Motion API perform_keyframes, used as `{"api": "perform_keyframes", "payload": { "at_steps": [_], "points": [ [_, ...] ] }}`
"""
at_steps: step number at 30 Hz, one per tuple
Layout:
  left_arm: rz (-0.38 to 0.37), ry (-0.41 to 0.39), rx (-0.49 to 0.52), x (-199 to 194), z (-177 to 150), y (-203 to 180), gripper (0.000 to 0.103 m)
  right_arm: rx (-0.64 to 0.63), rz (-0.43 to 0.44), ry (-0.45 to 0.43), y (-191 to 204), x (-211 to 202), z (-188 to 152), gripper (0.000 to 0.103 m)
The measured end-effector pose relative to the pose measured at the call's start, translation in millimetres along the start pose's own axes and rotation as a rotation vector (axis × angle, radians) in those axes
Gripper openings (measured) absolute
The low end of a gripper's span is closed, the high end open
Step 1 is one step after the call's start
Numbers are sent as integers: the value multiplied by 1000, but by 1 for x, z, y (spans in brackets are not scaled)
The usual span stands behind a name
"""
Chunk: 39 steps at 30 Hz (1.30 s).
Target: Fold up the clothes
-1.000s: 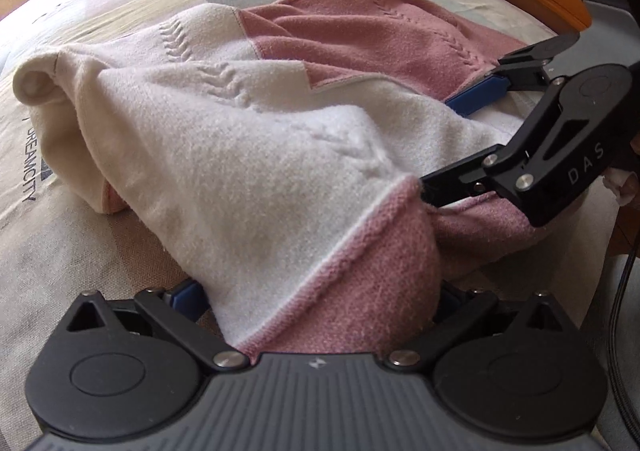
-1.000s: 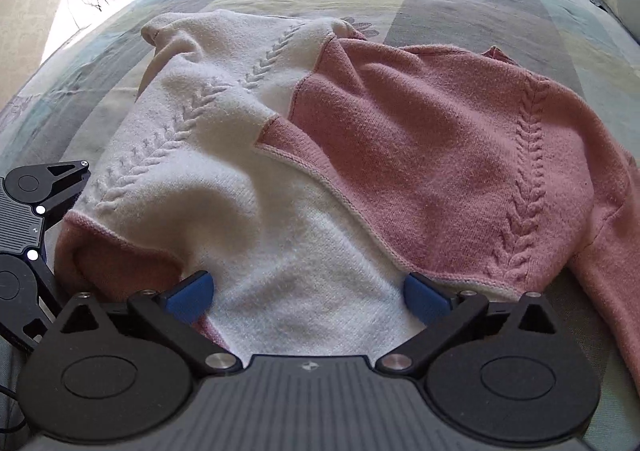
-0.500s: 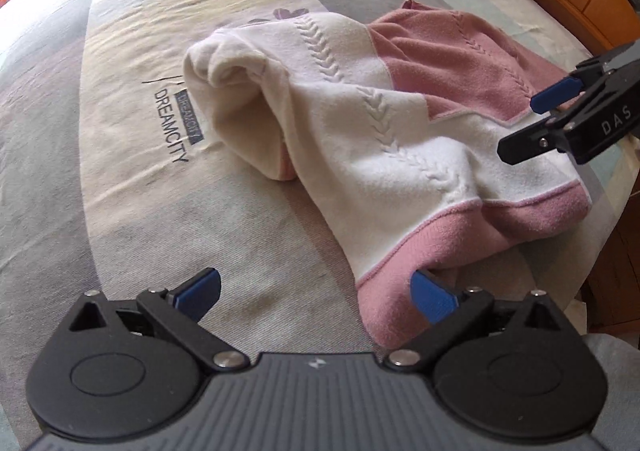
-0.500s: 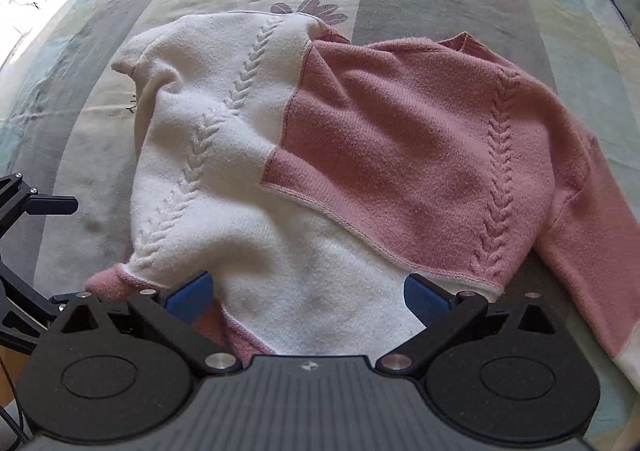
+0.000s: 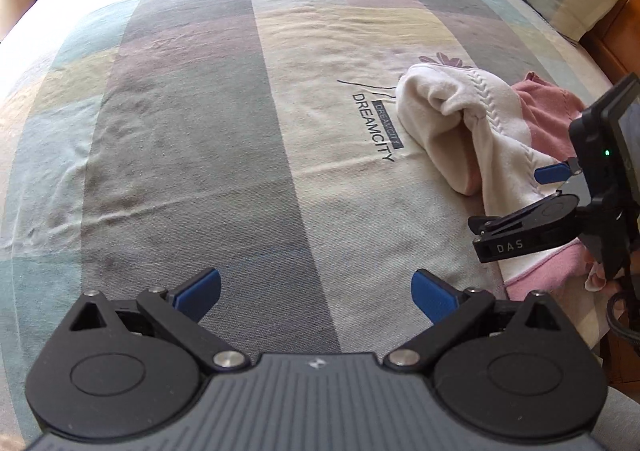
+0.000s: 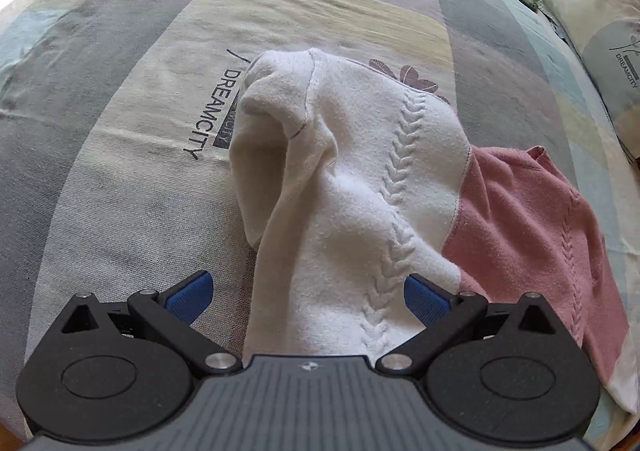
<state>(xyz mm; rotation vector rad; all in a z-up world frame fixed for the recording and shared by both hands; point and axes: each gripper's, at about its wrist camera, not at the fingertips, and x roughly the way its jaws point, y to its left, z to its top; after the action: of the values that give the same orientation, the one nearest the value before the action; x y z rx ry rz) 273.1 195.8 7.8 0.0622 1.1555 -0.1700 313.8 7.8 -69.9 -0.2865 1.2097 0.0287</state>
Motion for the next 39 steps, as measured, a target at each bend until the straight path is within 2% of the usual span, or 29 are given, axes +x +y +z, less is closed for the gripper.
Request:
{"api": "perform_keyframes", "payload": {
  "at_steps": [4,8,14,21,23,27,32,35,39],
  "points": [
    [36,17,-51,-1,-3,8,101,-109,-155,28,14,22,-9,103],
    [43,43,-88,-1,3,-12,101,-101,-232,8,-39,8,-14,103],
    [21,57,-71,9,40,-83,101,-26,-235,-22,-158,-14,-6,103],
    [-13,27,-61,37,71,-150,101,-22,-204,-11,-250,15,9,103],
    [-17,26,-40,48,75,-160,101,-20,-173,8,-265,26,11,103],
    [-3,47,-35,83,72,-165,101,24,-19,-18,-278,15,11,103],
    [26,42,-75,122,61,-157,101,92,133,-156,-270,-23,7,103],
    [16,44,-122,136,57,-151,100,116,168,-179,-255,-27,6,103],
    [-21,-65,-139,132,59,-152,101,128,231,-221,-233,-30,5,103]
  ]
}}
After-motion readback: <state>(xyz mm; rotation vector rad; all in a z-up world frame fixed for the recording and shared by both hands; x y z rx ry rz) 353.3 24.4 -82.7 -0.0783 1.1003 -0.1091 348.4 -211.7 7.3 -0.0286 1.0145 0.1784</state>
